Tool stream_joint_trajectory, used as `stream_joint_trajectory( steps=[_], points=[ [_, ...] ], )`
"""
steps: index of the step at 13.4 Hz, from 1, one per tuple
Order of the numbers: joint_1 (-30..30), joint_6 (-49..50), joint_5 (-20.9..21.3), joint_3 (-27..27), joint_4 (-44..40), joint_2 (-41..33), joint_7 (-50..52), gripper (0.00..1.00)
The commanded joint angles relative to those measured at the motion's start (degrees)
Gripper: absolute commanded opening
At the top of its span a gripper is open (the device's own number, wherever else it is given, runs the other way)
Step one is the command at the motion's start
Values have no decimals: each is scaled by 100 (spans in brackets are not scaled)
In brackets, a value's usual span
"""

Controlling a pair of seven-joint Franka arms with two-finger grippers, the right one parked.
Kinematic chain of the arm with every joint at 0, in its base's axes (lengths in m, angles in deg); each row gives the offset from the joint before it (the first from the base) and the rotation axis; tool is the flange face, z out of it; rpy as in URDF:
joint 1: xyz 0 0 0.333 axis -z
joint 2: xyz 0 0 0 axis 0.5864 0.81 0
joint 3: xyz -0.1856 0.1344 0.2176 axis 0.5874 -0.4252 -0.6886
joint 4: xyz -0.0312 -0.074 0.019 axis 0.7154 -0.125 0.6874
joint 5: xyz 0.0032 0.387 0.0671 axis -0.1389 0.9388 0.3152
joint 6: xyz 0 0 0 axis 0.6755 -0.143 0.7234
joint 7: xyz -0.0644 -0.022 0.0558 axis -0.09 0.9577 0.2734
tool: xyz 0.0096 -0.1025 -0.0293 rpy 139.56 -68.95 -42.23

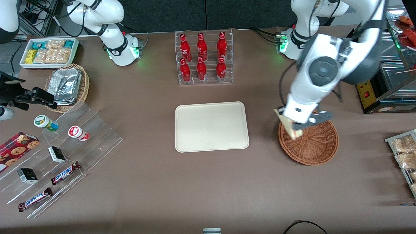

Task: Place sandwich from basket to tray
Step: 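Lift the sandwich out of the basket toward the cream tray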

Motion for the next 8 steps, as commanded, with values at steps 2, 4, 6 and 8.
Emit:
stream_joint_trajectory(
  steps=[2,4,6,8],
  points=[
    [295,-137,-312,353,-442,451,-262,0],
    [717,-654,-295,362,-442,740,-201,0],
    [1121,-971,-277,353,-616,1161,-183,0],
    [1429,-999,-24,344,-1064,1715,96,0]
  ],
)
